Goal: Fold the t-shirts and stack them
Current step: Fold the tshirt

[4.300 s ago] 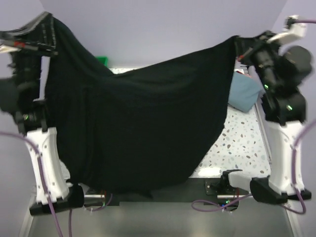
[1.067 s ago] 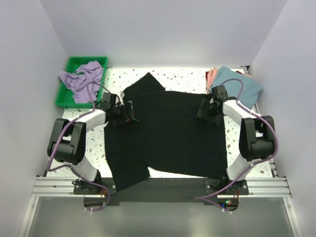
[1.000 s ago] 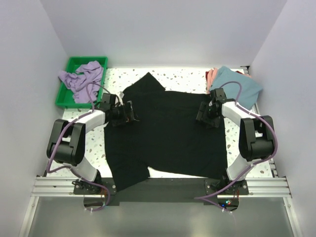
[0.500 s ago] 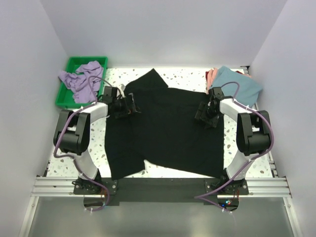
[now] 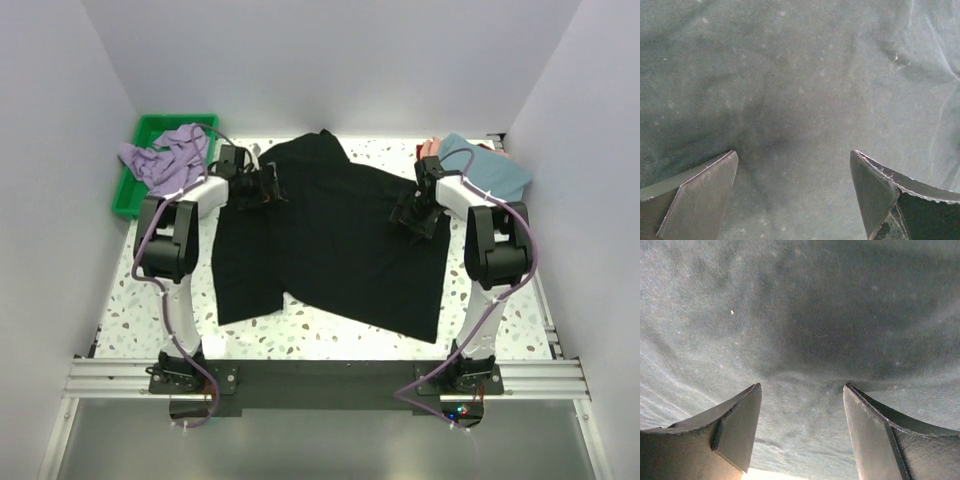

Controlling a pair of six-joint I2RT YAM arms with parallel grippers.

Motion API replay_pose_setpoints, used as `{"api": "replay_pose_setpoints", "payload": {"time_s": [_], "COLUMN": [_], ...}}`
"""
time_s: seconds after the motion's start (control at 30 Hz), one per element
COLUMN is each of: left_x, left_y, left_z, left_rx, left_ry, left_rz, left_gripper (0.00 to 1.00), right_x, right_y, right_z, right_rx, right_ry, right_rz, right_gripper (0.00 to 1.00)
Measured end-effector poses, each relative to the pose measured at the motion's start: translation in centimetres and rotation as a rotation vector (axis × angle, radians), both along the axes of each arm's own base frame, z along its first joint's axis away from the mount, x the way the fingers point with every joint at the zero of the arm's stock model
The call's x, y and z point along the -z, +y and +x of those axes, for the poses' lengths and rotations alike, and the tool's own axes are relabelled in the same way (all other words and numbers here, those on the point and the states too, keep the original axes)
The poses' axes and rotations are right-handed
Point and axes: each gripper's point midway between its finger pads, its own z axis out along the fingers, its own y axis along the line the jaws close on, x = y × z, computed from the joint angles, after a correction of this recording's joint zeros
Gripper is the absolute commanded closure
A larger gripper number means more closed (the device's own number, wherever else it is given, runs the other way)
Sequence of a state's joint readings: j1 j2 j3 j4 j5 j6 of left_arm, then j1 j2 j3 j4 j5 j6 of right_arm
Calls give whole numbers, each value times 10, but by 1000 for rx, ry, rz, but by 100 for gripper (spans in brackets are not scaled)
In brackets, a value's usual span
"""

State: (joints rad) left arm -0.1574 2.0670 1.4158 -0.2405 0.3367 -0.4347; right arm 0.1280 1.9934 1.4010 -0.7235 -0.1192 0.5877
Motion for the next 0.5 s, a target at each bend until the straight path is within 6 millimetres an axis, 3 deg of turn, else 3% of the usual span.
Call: {"api": "replay_pose_setpoints", "payload": {"time_s": [0.27, 0.5], "left_x": [-1, -2], "left_y": [-5, -5], "left_z": [47, 58], "left_rx": [15, 15], "left_ry": [-26, -28], "left_rz": [16, 29], "left_gripper": [0, 0], "right_x": [-1, -2], "right_y": [2, 3], "right_z": [27, 42], "right_rx": [18, 19], "right_ry": [3, -8], "right_rz": [-1, 5], "right_gripper": [30, 30]}}
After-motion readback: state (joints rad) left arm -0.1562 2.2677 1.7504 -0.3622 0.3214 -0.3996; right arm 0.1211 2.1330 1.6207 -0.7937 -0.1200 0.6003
